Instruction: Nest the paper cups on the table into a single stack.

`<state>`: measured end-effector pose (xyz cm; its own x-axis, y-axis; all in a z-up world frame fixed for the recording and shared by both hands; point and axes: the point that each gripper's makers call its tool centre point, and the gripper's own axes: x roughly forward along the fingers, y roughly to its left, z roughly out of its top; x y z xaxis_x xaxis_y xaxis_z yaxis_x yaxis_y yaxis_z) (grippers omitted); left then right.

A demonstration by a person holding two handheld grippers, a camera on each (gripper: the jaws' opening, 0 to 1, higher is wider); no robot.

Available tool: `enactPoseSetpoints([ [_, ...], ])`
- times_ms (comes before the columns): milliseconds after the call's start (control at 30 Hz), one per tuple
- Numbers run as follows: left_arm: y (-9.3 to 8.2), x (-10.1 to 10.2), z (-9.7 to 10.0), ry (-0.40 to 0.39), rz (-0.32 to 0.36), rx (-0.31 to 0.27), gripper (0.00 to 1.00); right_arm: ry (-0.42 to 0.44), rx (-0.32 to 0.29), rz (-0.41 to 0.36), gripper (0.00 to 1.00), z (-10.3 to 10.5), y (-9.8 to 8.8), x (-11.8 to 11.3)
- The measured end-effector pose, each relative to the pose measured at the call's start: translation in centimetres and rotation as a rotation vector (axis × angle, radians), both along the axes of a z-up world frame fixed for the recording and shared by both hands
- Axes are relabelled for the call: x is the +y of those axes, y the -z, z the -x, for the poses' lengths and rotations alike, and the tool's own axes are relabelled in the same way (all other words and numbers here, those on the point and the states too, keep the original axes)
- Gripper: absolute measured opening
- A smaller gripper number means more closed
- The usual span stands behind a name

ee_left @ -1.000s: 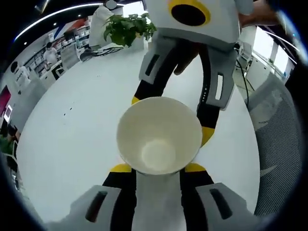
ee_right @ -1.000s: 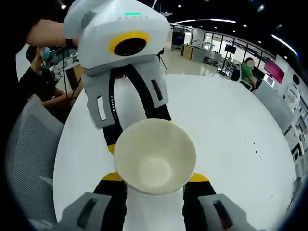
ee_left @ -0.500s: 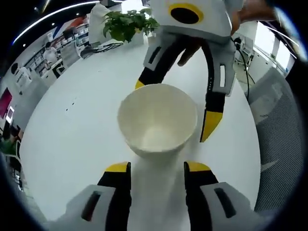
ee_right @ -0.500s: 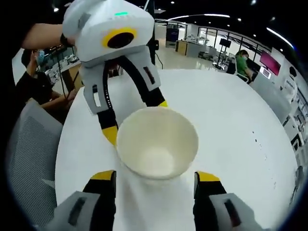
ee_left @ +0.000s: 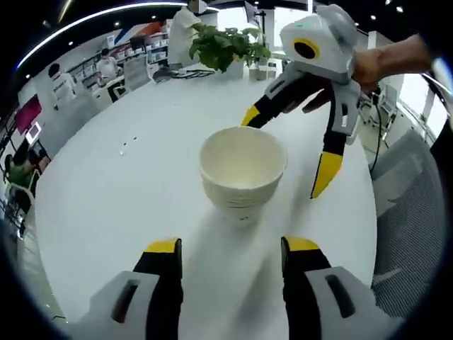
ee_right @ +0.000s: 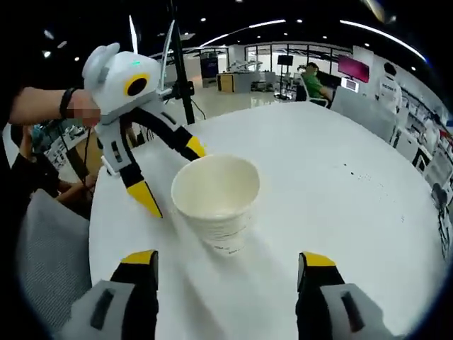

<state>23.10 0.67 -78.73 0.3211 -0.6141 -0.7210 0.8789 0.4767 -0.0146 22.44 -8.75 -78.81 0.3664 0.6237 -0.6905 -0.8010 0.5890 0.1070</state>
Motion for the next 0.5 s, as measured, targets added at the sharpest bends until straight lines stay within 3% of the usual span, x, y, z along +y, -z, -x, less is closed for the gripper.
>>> enactPoseSetpoints([
  [233, -0.8, 0.8, 0.9, -0.07, 0.063, -0.008, 0.6, 0.051, 0.008, -0.022, 0.86, 1.6, -0.5, -1.0],
  [500, -1.6, 2.0, 3.9, -0.121, 0.099, 0.0, 0.6, 0.129, 0.016, -0.071, 0.86, 2.9, -0.5, -2.4],
])
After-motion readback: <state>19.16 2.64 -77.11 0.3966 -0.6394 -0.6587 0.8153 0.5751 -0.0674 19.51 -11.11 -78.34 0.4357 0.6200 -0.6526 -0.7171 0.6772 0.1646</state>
